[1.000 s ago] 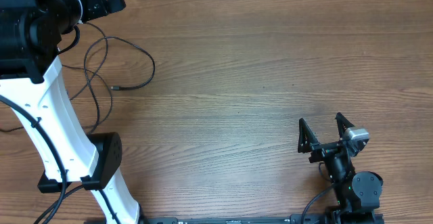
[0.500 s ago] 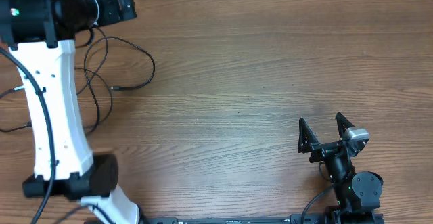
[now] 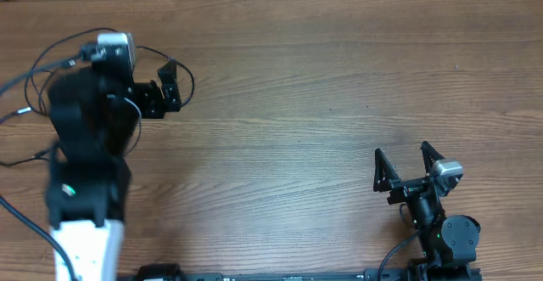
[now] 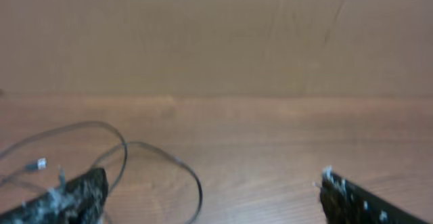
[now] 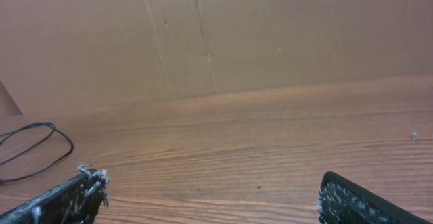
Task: Untangle cables
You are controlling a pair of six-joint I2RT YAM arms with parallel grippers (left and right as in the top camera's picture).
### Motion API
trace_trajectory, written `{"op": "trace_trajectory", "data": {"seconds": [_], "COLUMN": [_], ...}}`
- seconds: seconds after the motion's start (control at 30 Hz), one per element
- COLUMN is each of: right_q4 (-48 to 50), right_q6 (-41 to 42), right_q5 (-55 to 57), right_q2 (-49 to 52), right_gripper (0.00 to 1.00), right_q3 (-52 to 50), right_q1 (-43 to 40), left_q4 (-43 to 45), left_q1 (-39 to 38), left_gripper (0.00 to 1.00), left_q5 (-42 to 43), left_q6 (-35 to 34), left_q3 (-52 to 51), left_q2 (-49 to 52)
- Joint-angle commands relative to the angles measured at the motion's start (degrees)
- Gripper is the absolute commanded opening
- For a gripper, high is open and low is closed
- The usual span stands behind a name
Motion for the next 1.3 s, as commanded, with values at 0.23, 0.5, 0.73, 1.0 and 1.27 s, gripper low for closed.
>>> {"op": "trace_trajectory", "data": {"seconds": [0.23, 0.5, 0.73, 1.0, 1.27], "right_q4": [0.2, 0.2, 0.2, 0.2, 0.2], "right_q6": [-0.1, -0.1, -0.1, -0.1, -0.1], "right_q5": [0.0, 0.0, 0.0, 0.0, 0.0], "right_q2": [-0.5, -0.5, -0.5, -0.5, -0.5], "right_gripper": [1.00, 1.00, 1.00, 1.00, 1.00], "right_q3": [-0.6, -0.6, -0.6, -0.6, -0.6], "right_q1": [0.5, 0.5, 0.5, 0.5, 0.5], "left_q4": [26.3, 33.2, 23.0, 18.4, 18.4], "left_q1": [-0.4, -0.3, -0.3, -0.4, -0.4], "left_gripper": [0.99, 0.99, 1.00, 1.00, 1.00], "left_q5": [-3.1, -4.7, -4.7, -4.3, -4.3], "left_q6": [2.6, 5.0, 5.6, 5.3, 5.3], "left_q3": [-44.5, -59.0, -60.4, -60.4, -60.4], "left_q2": [-28.5, -44.9, -51.6, -56.8, -56.8]}}
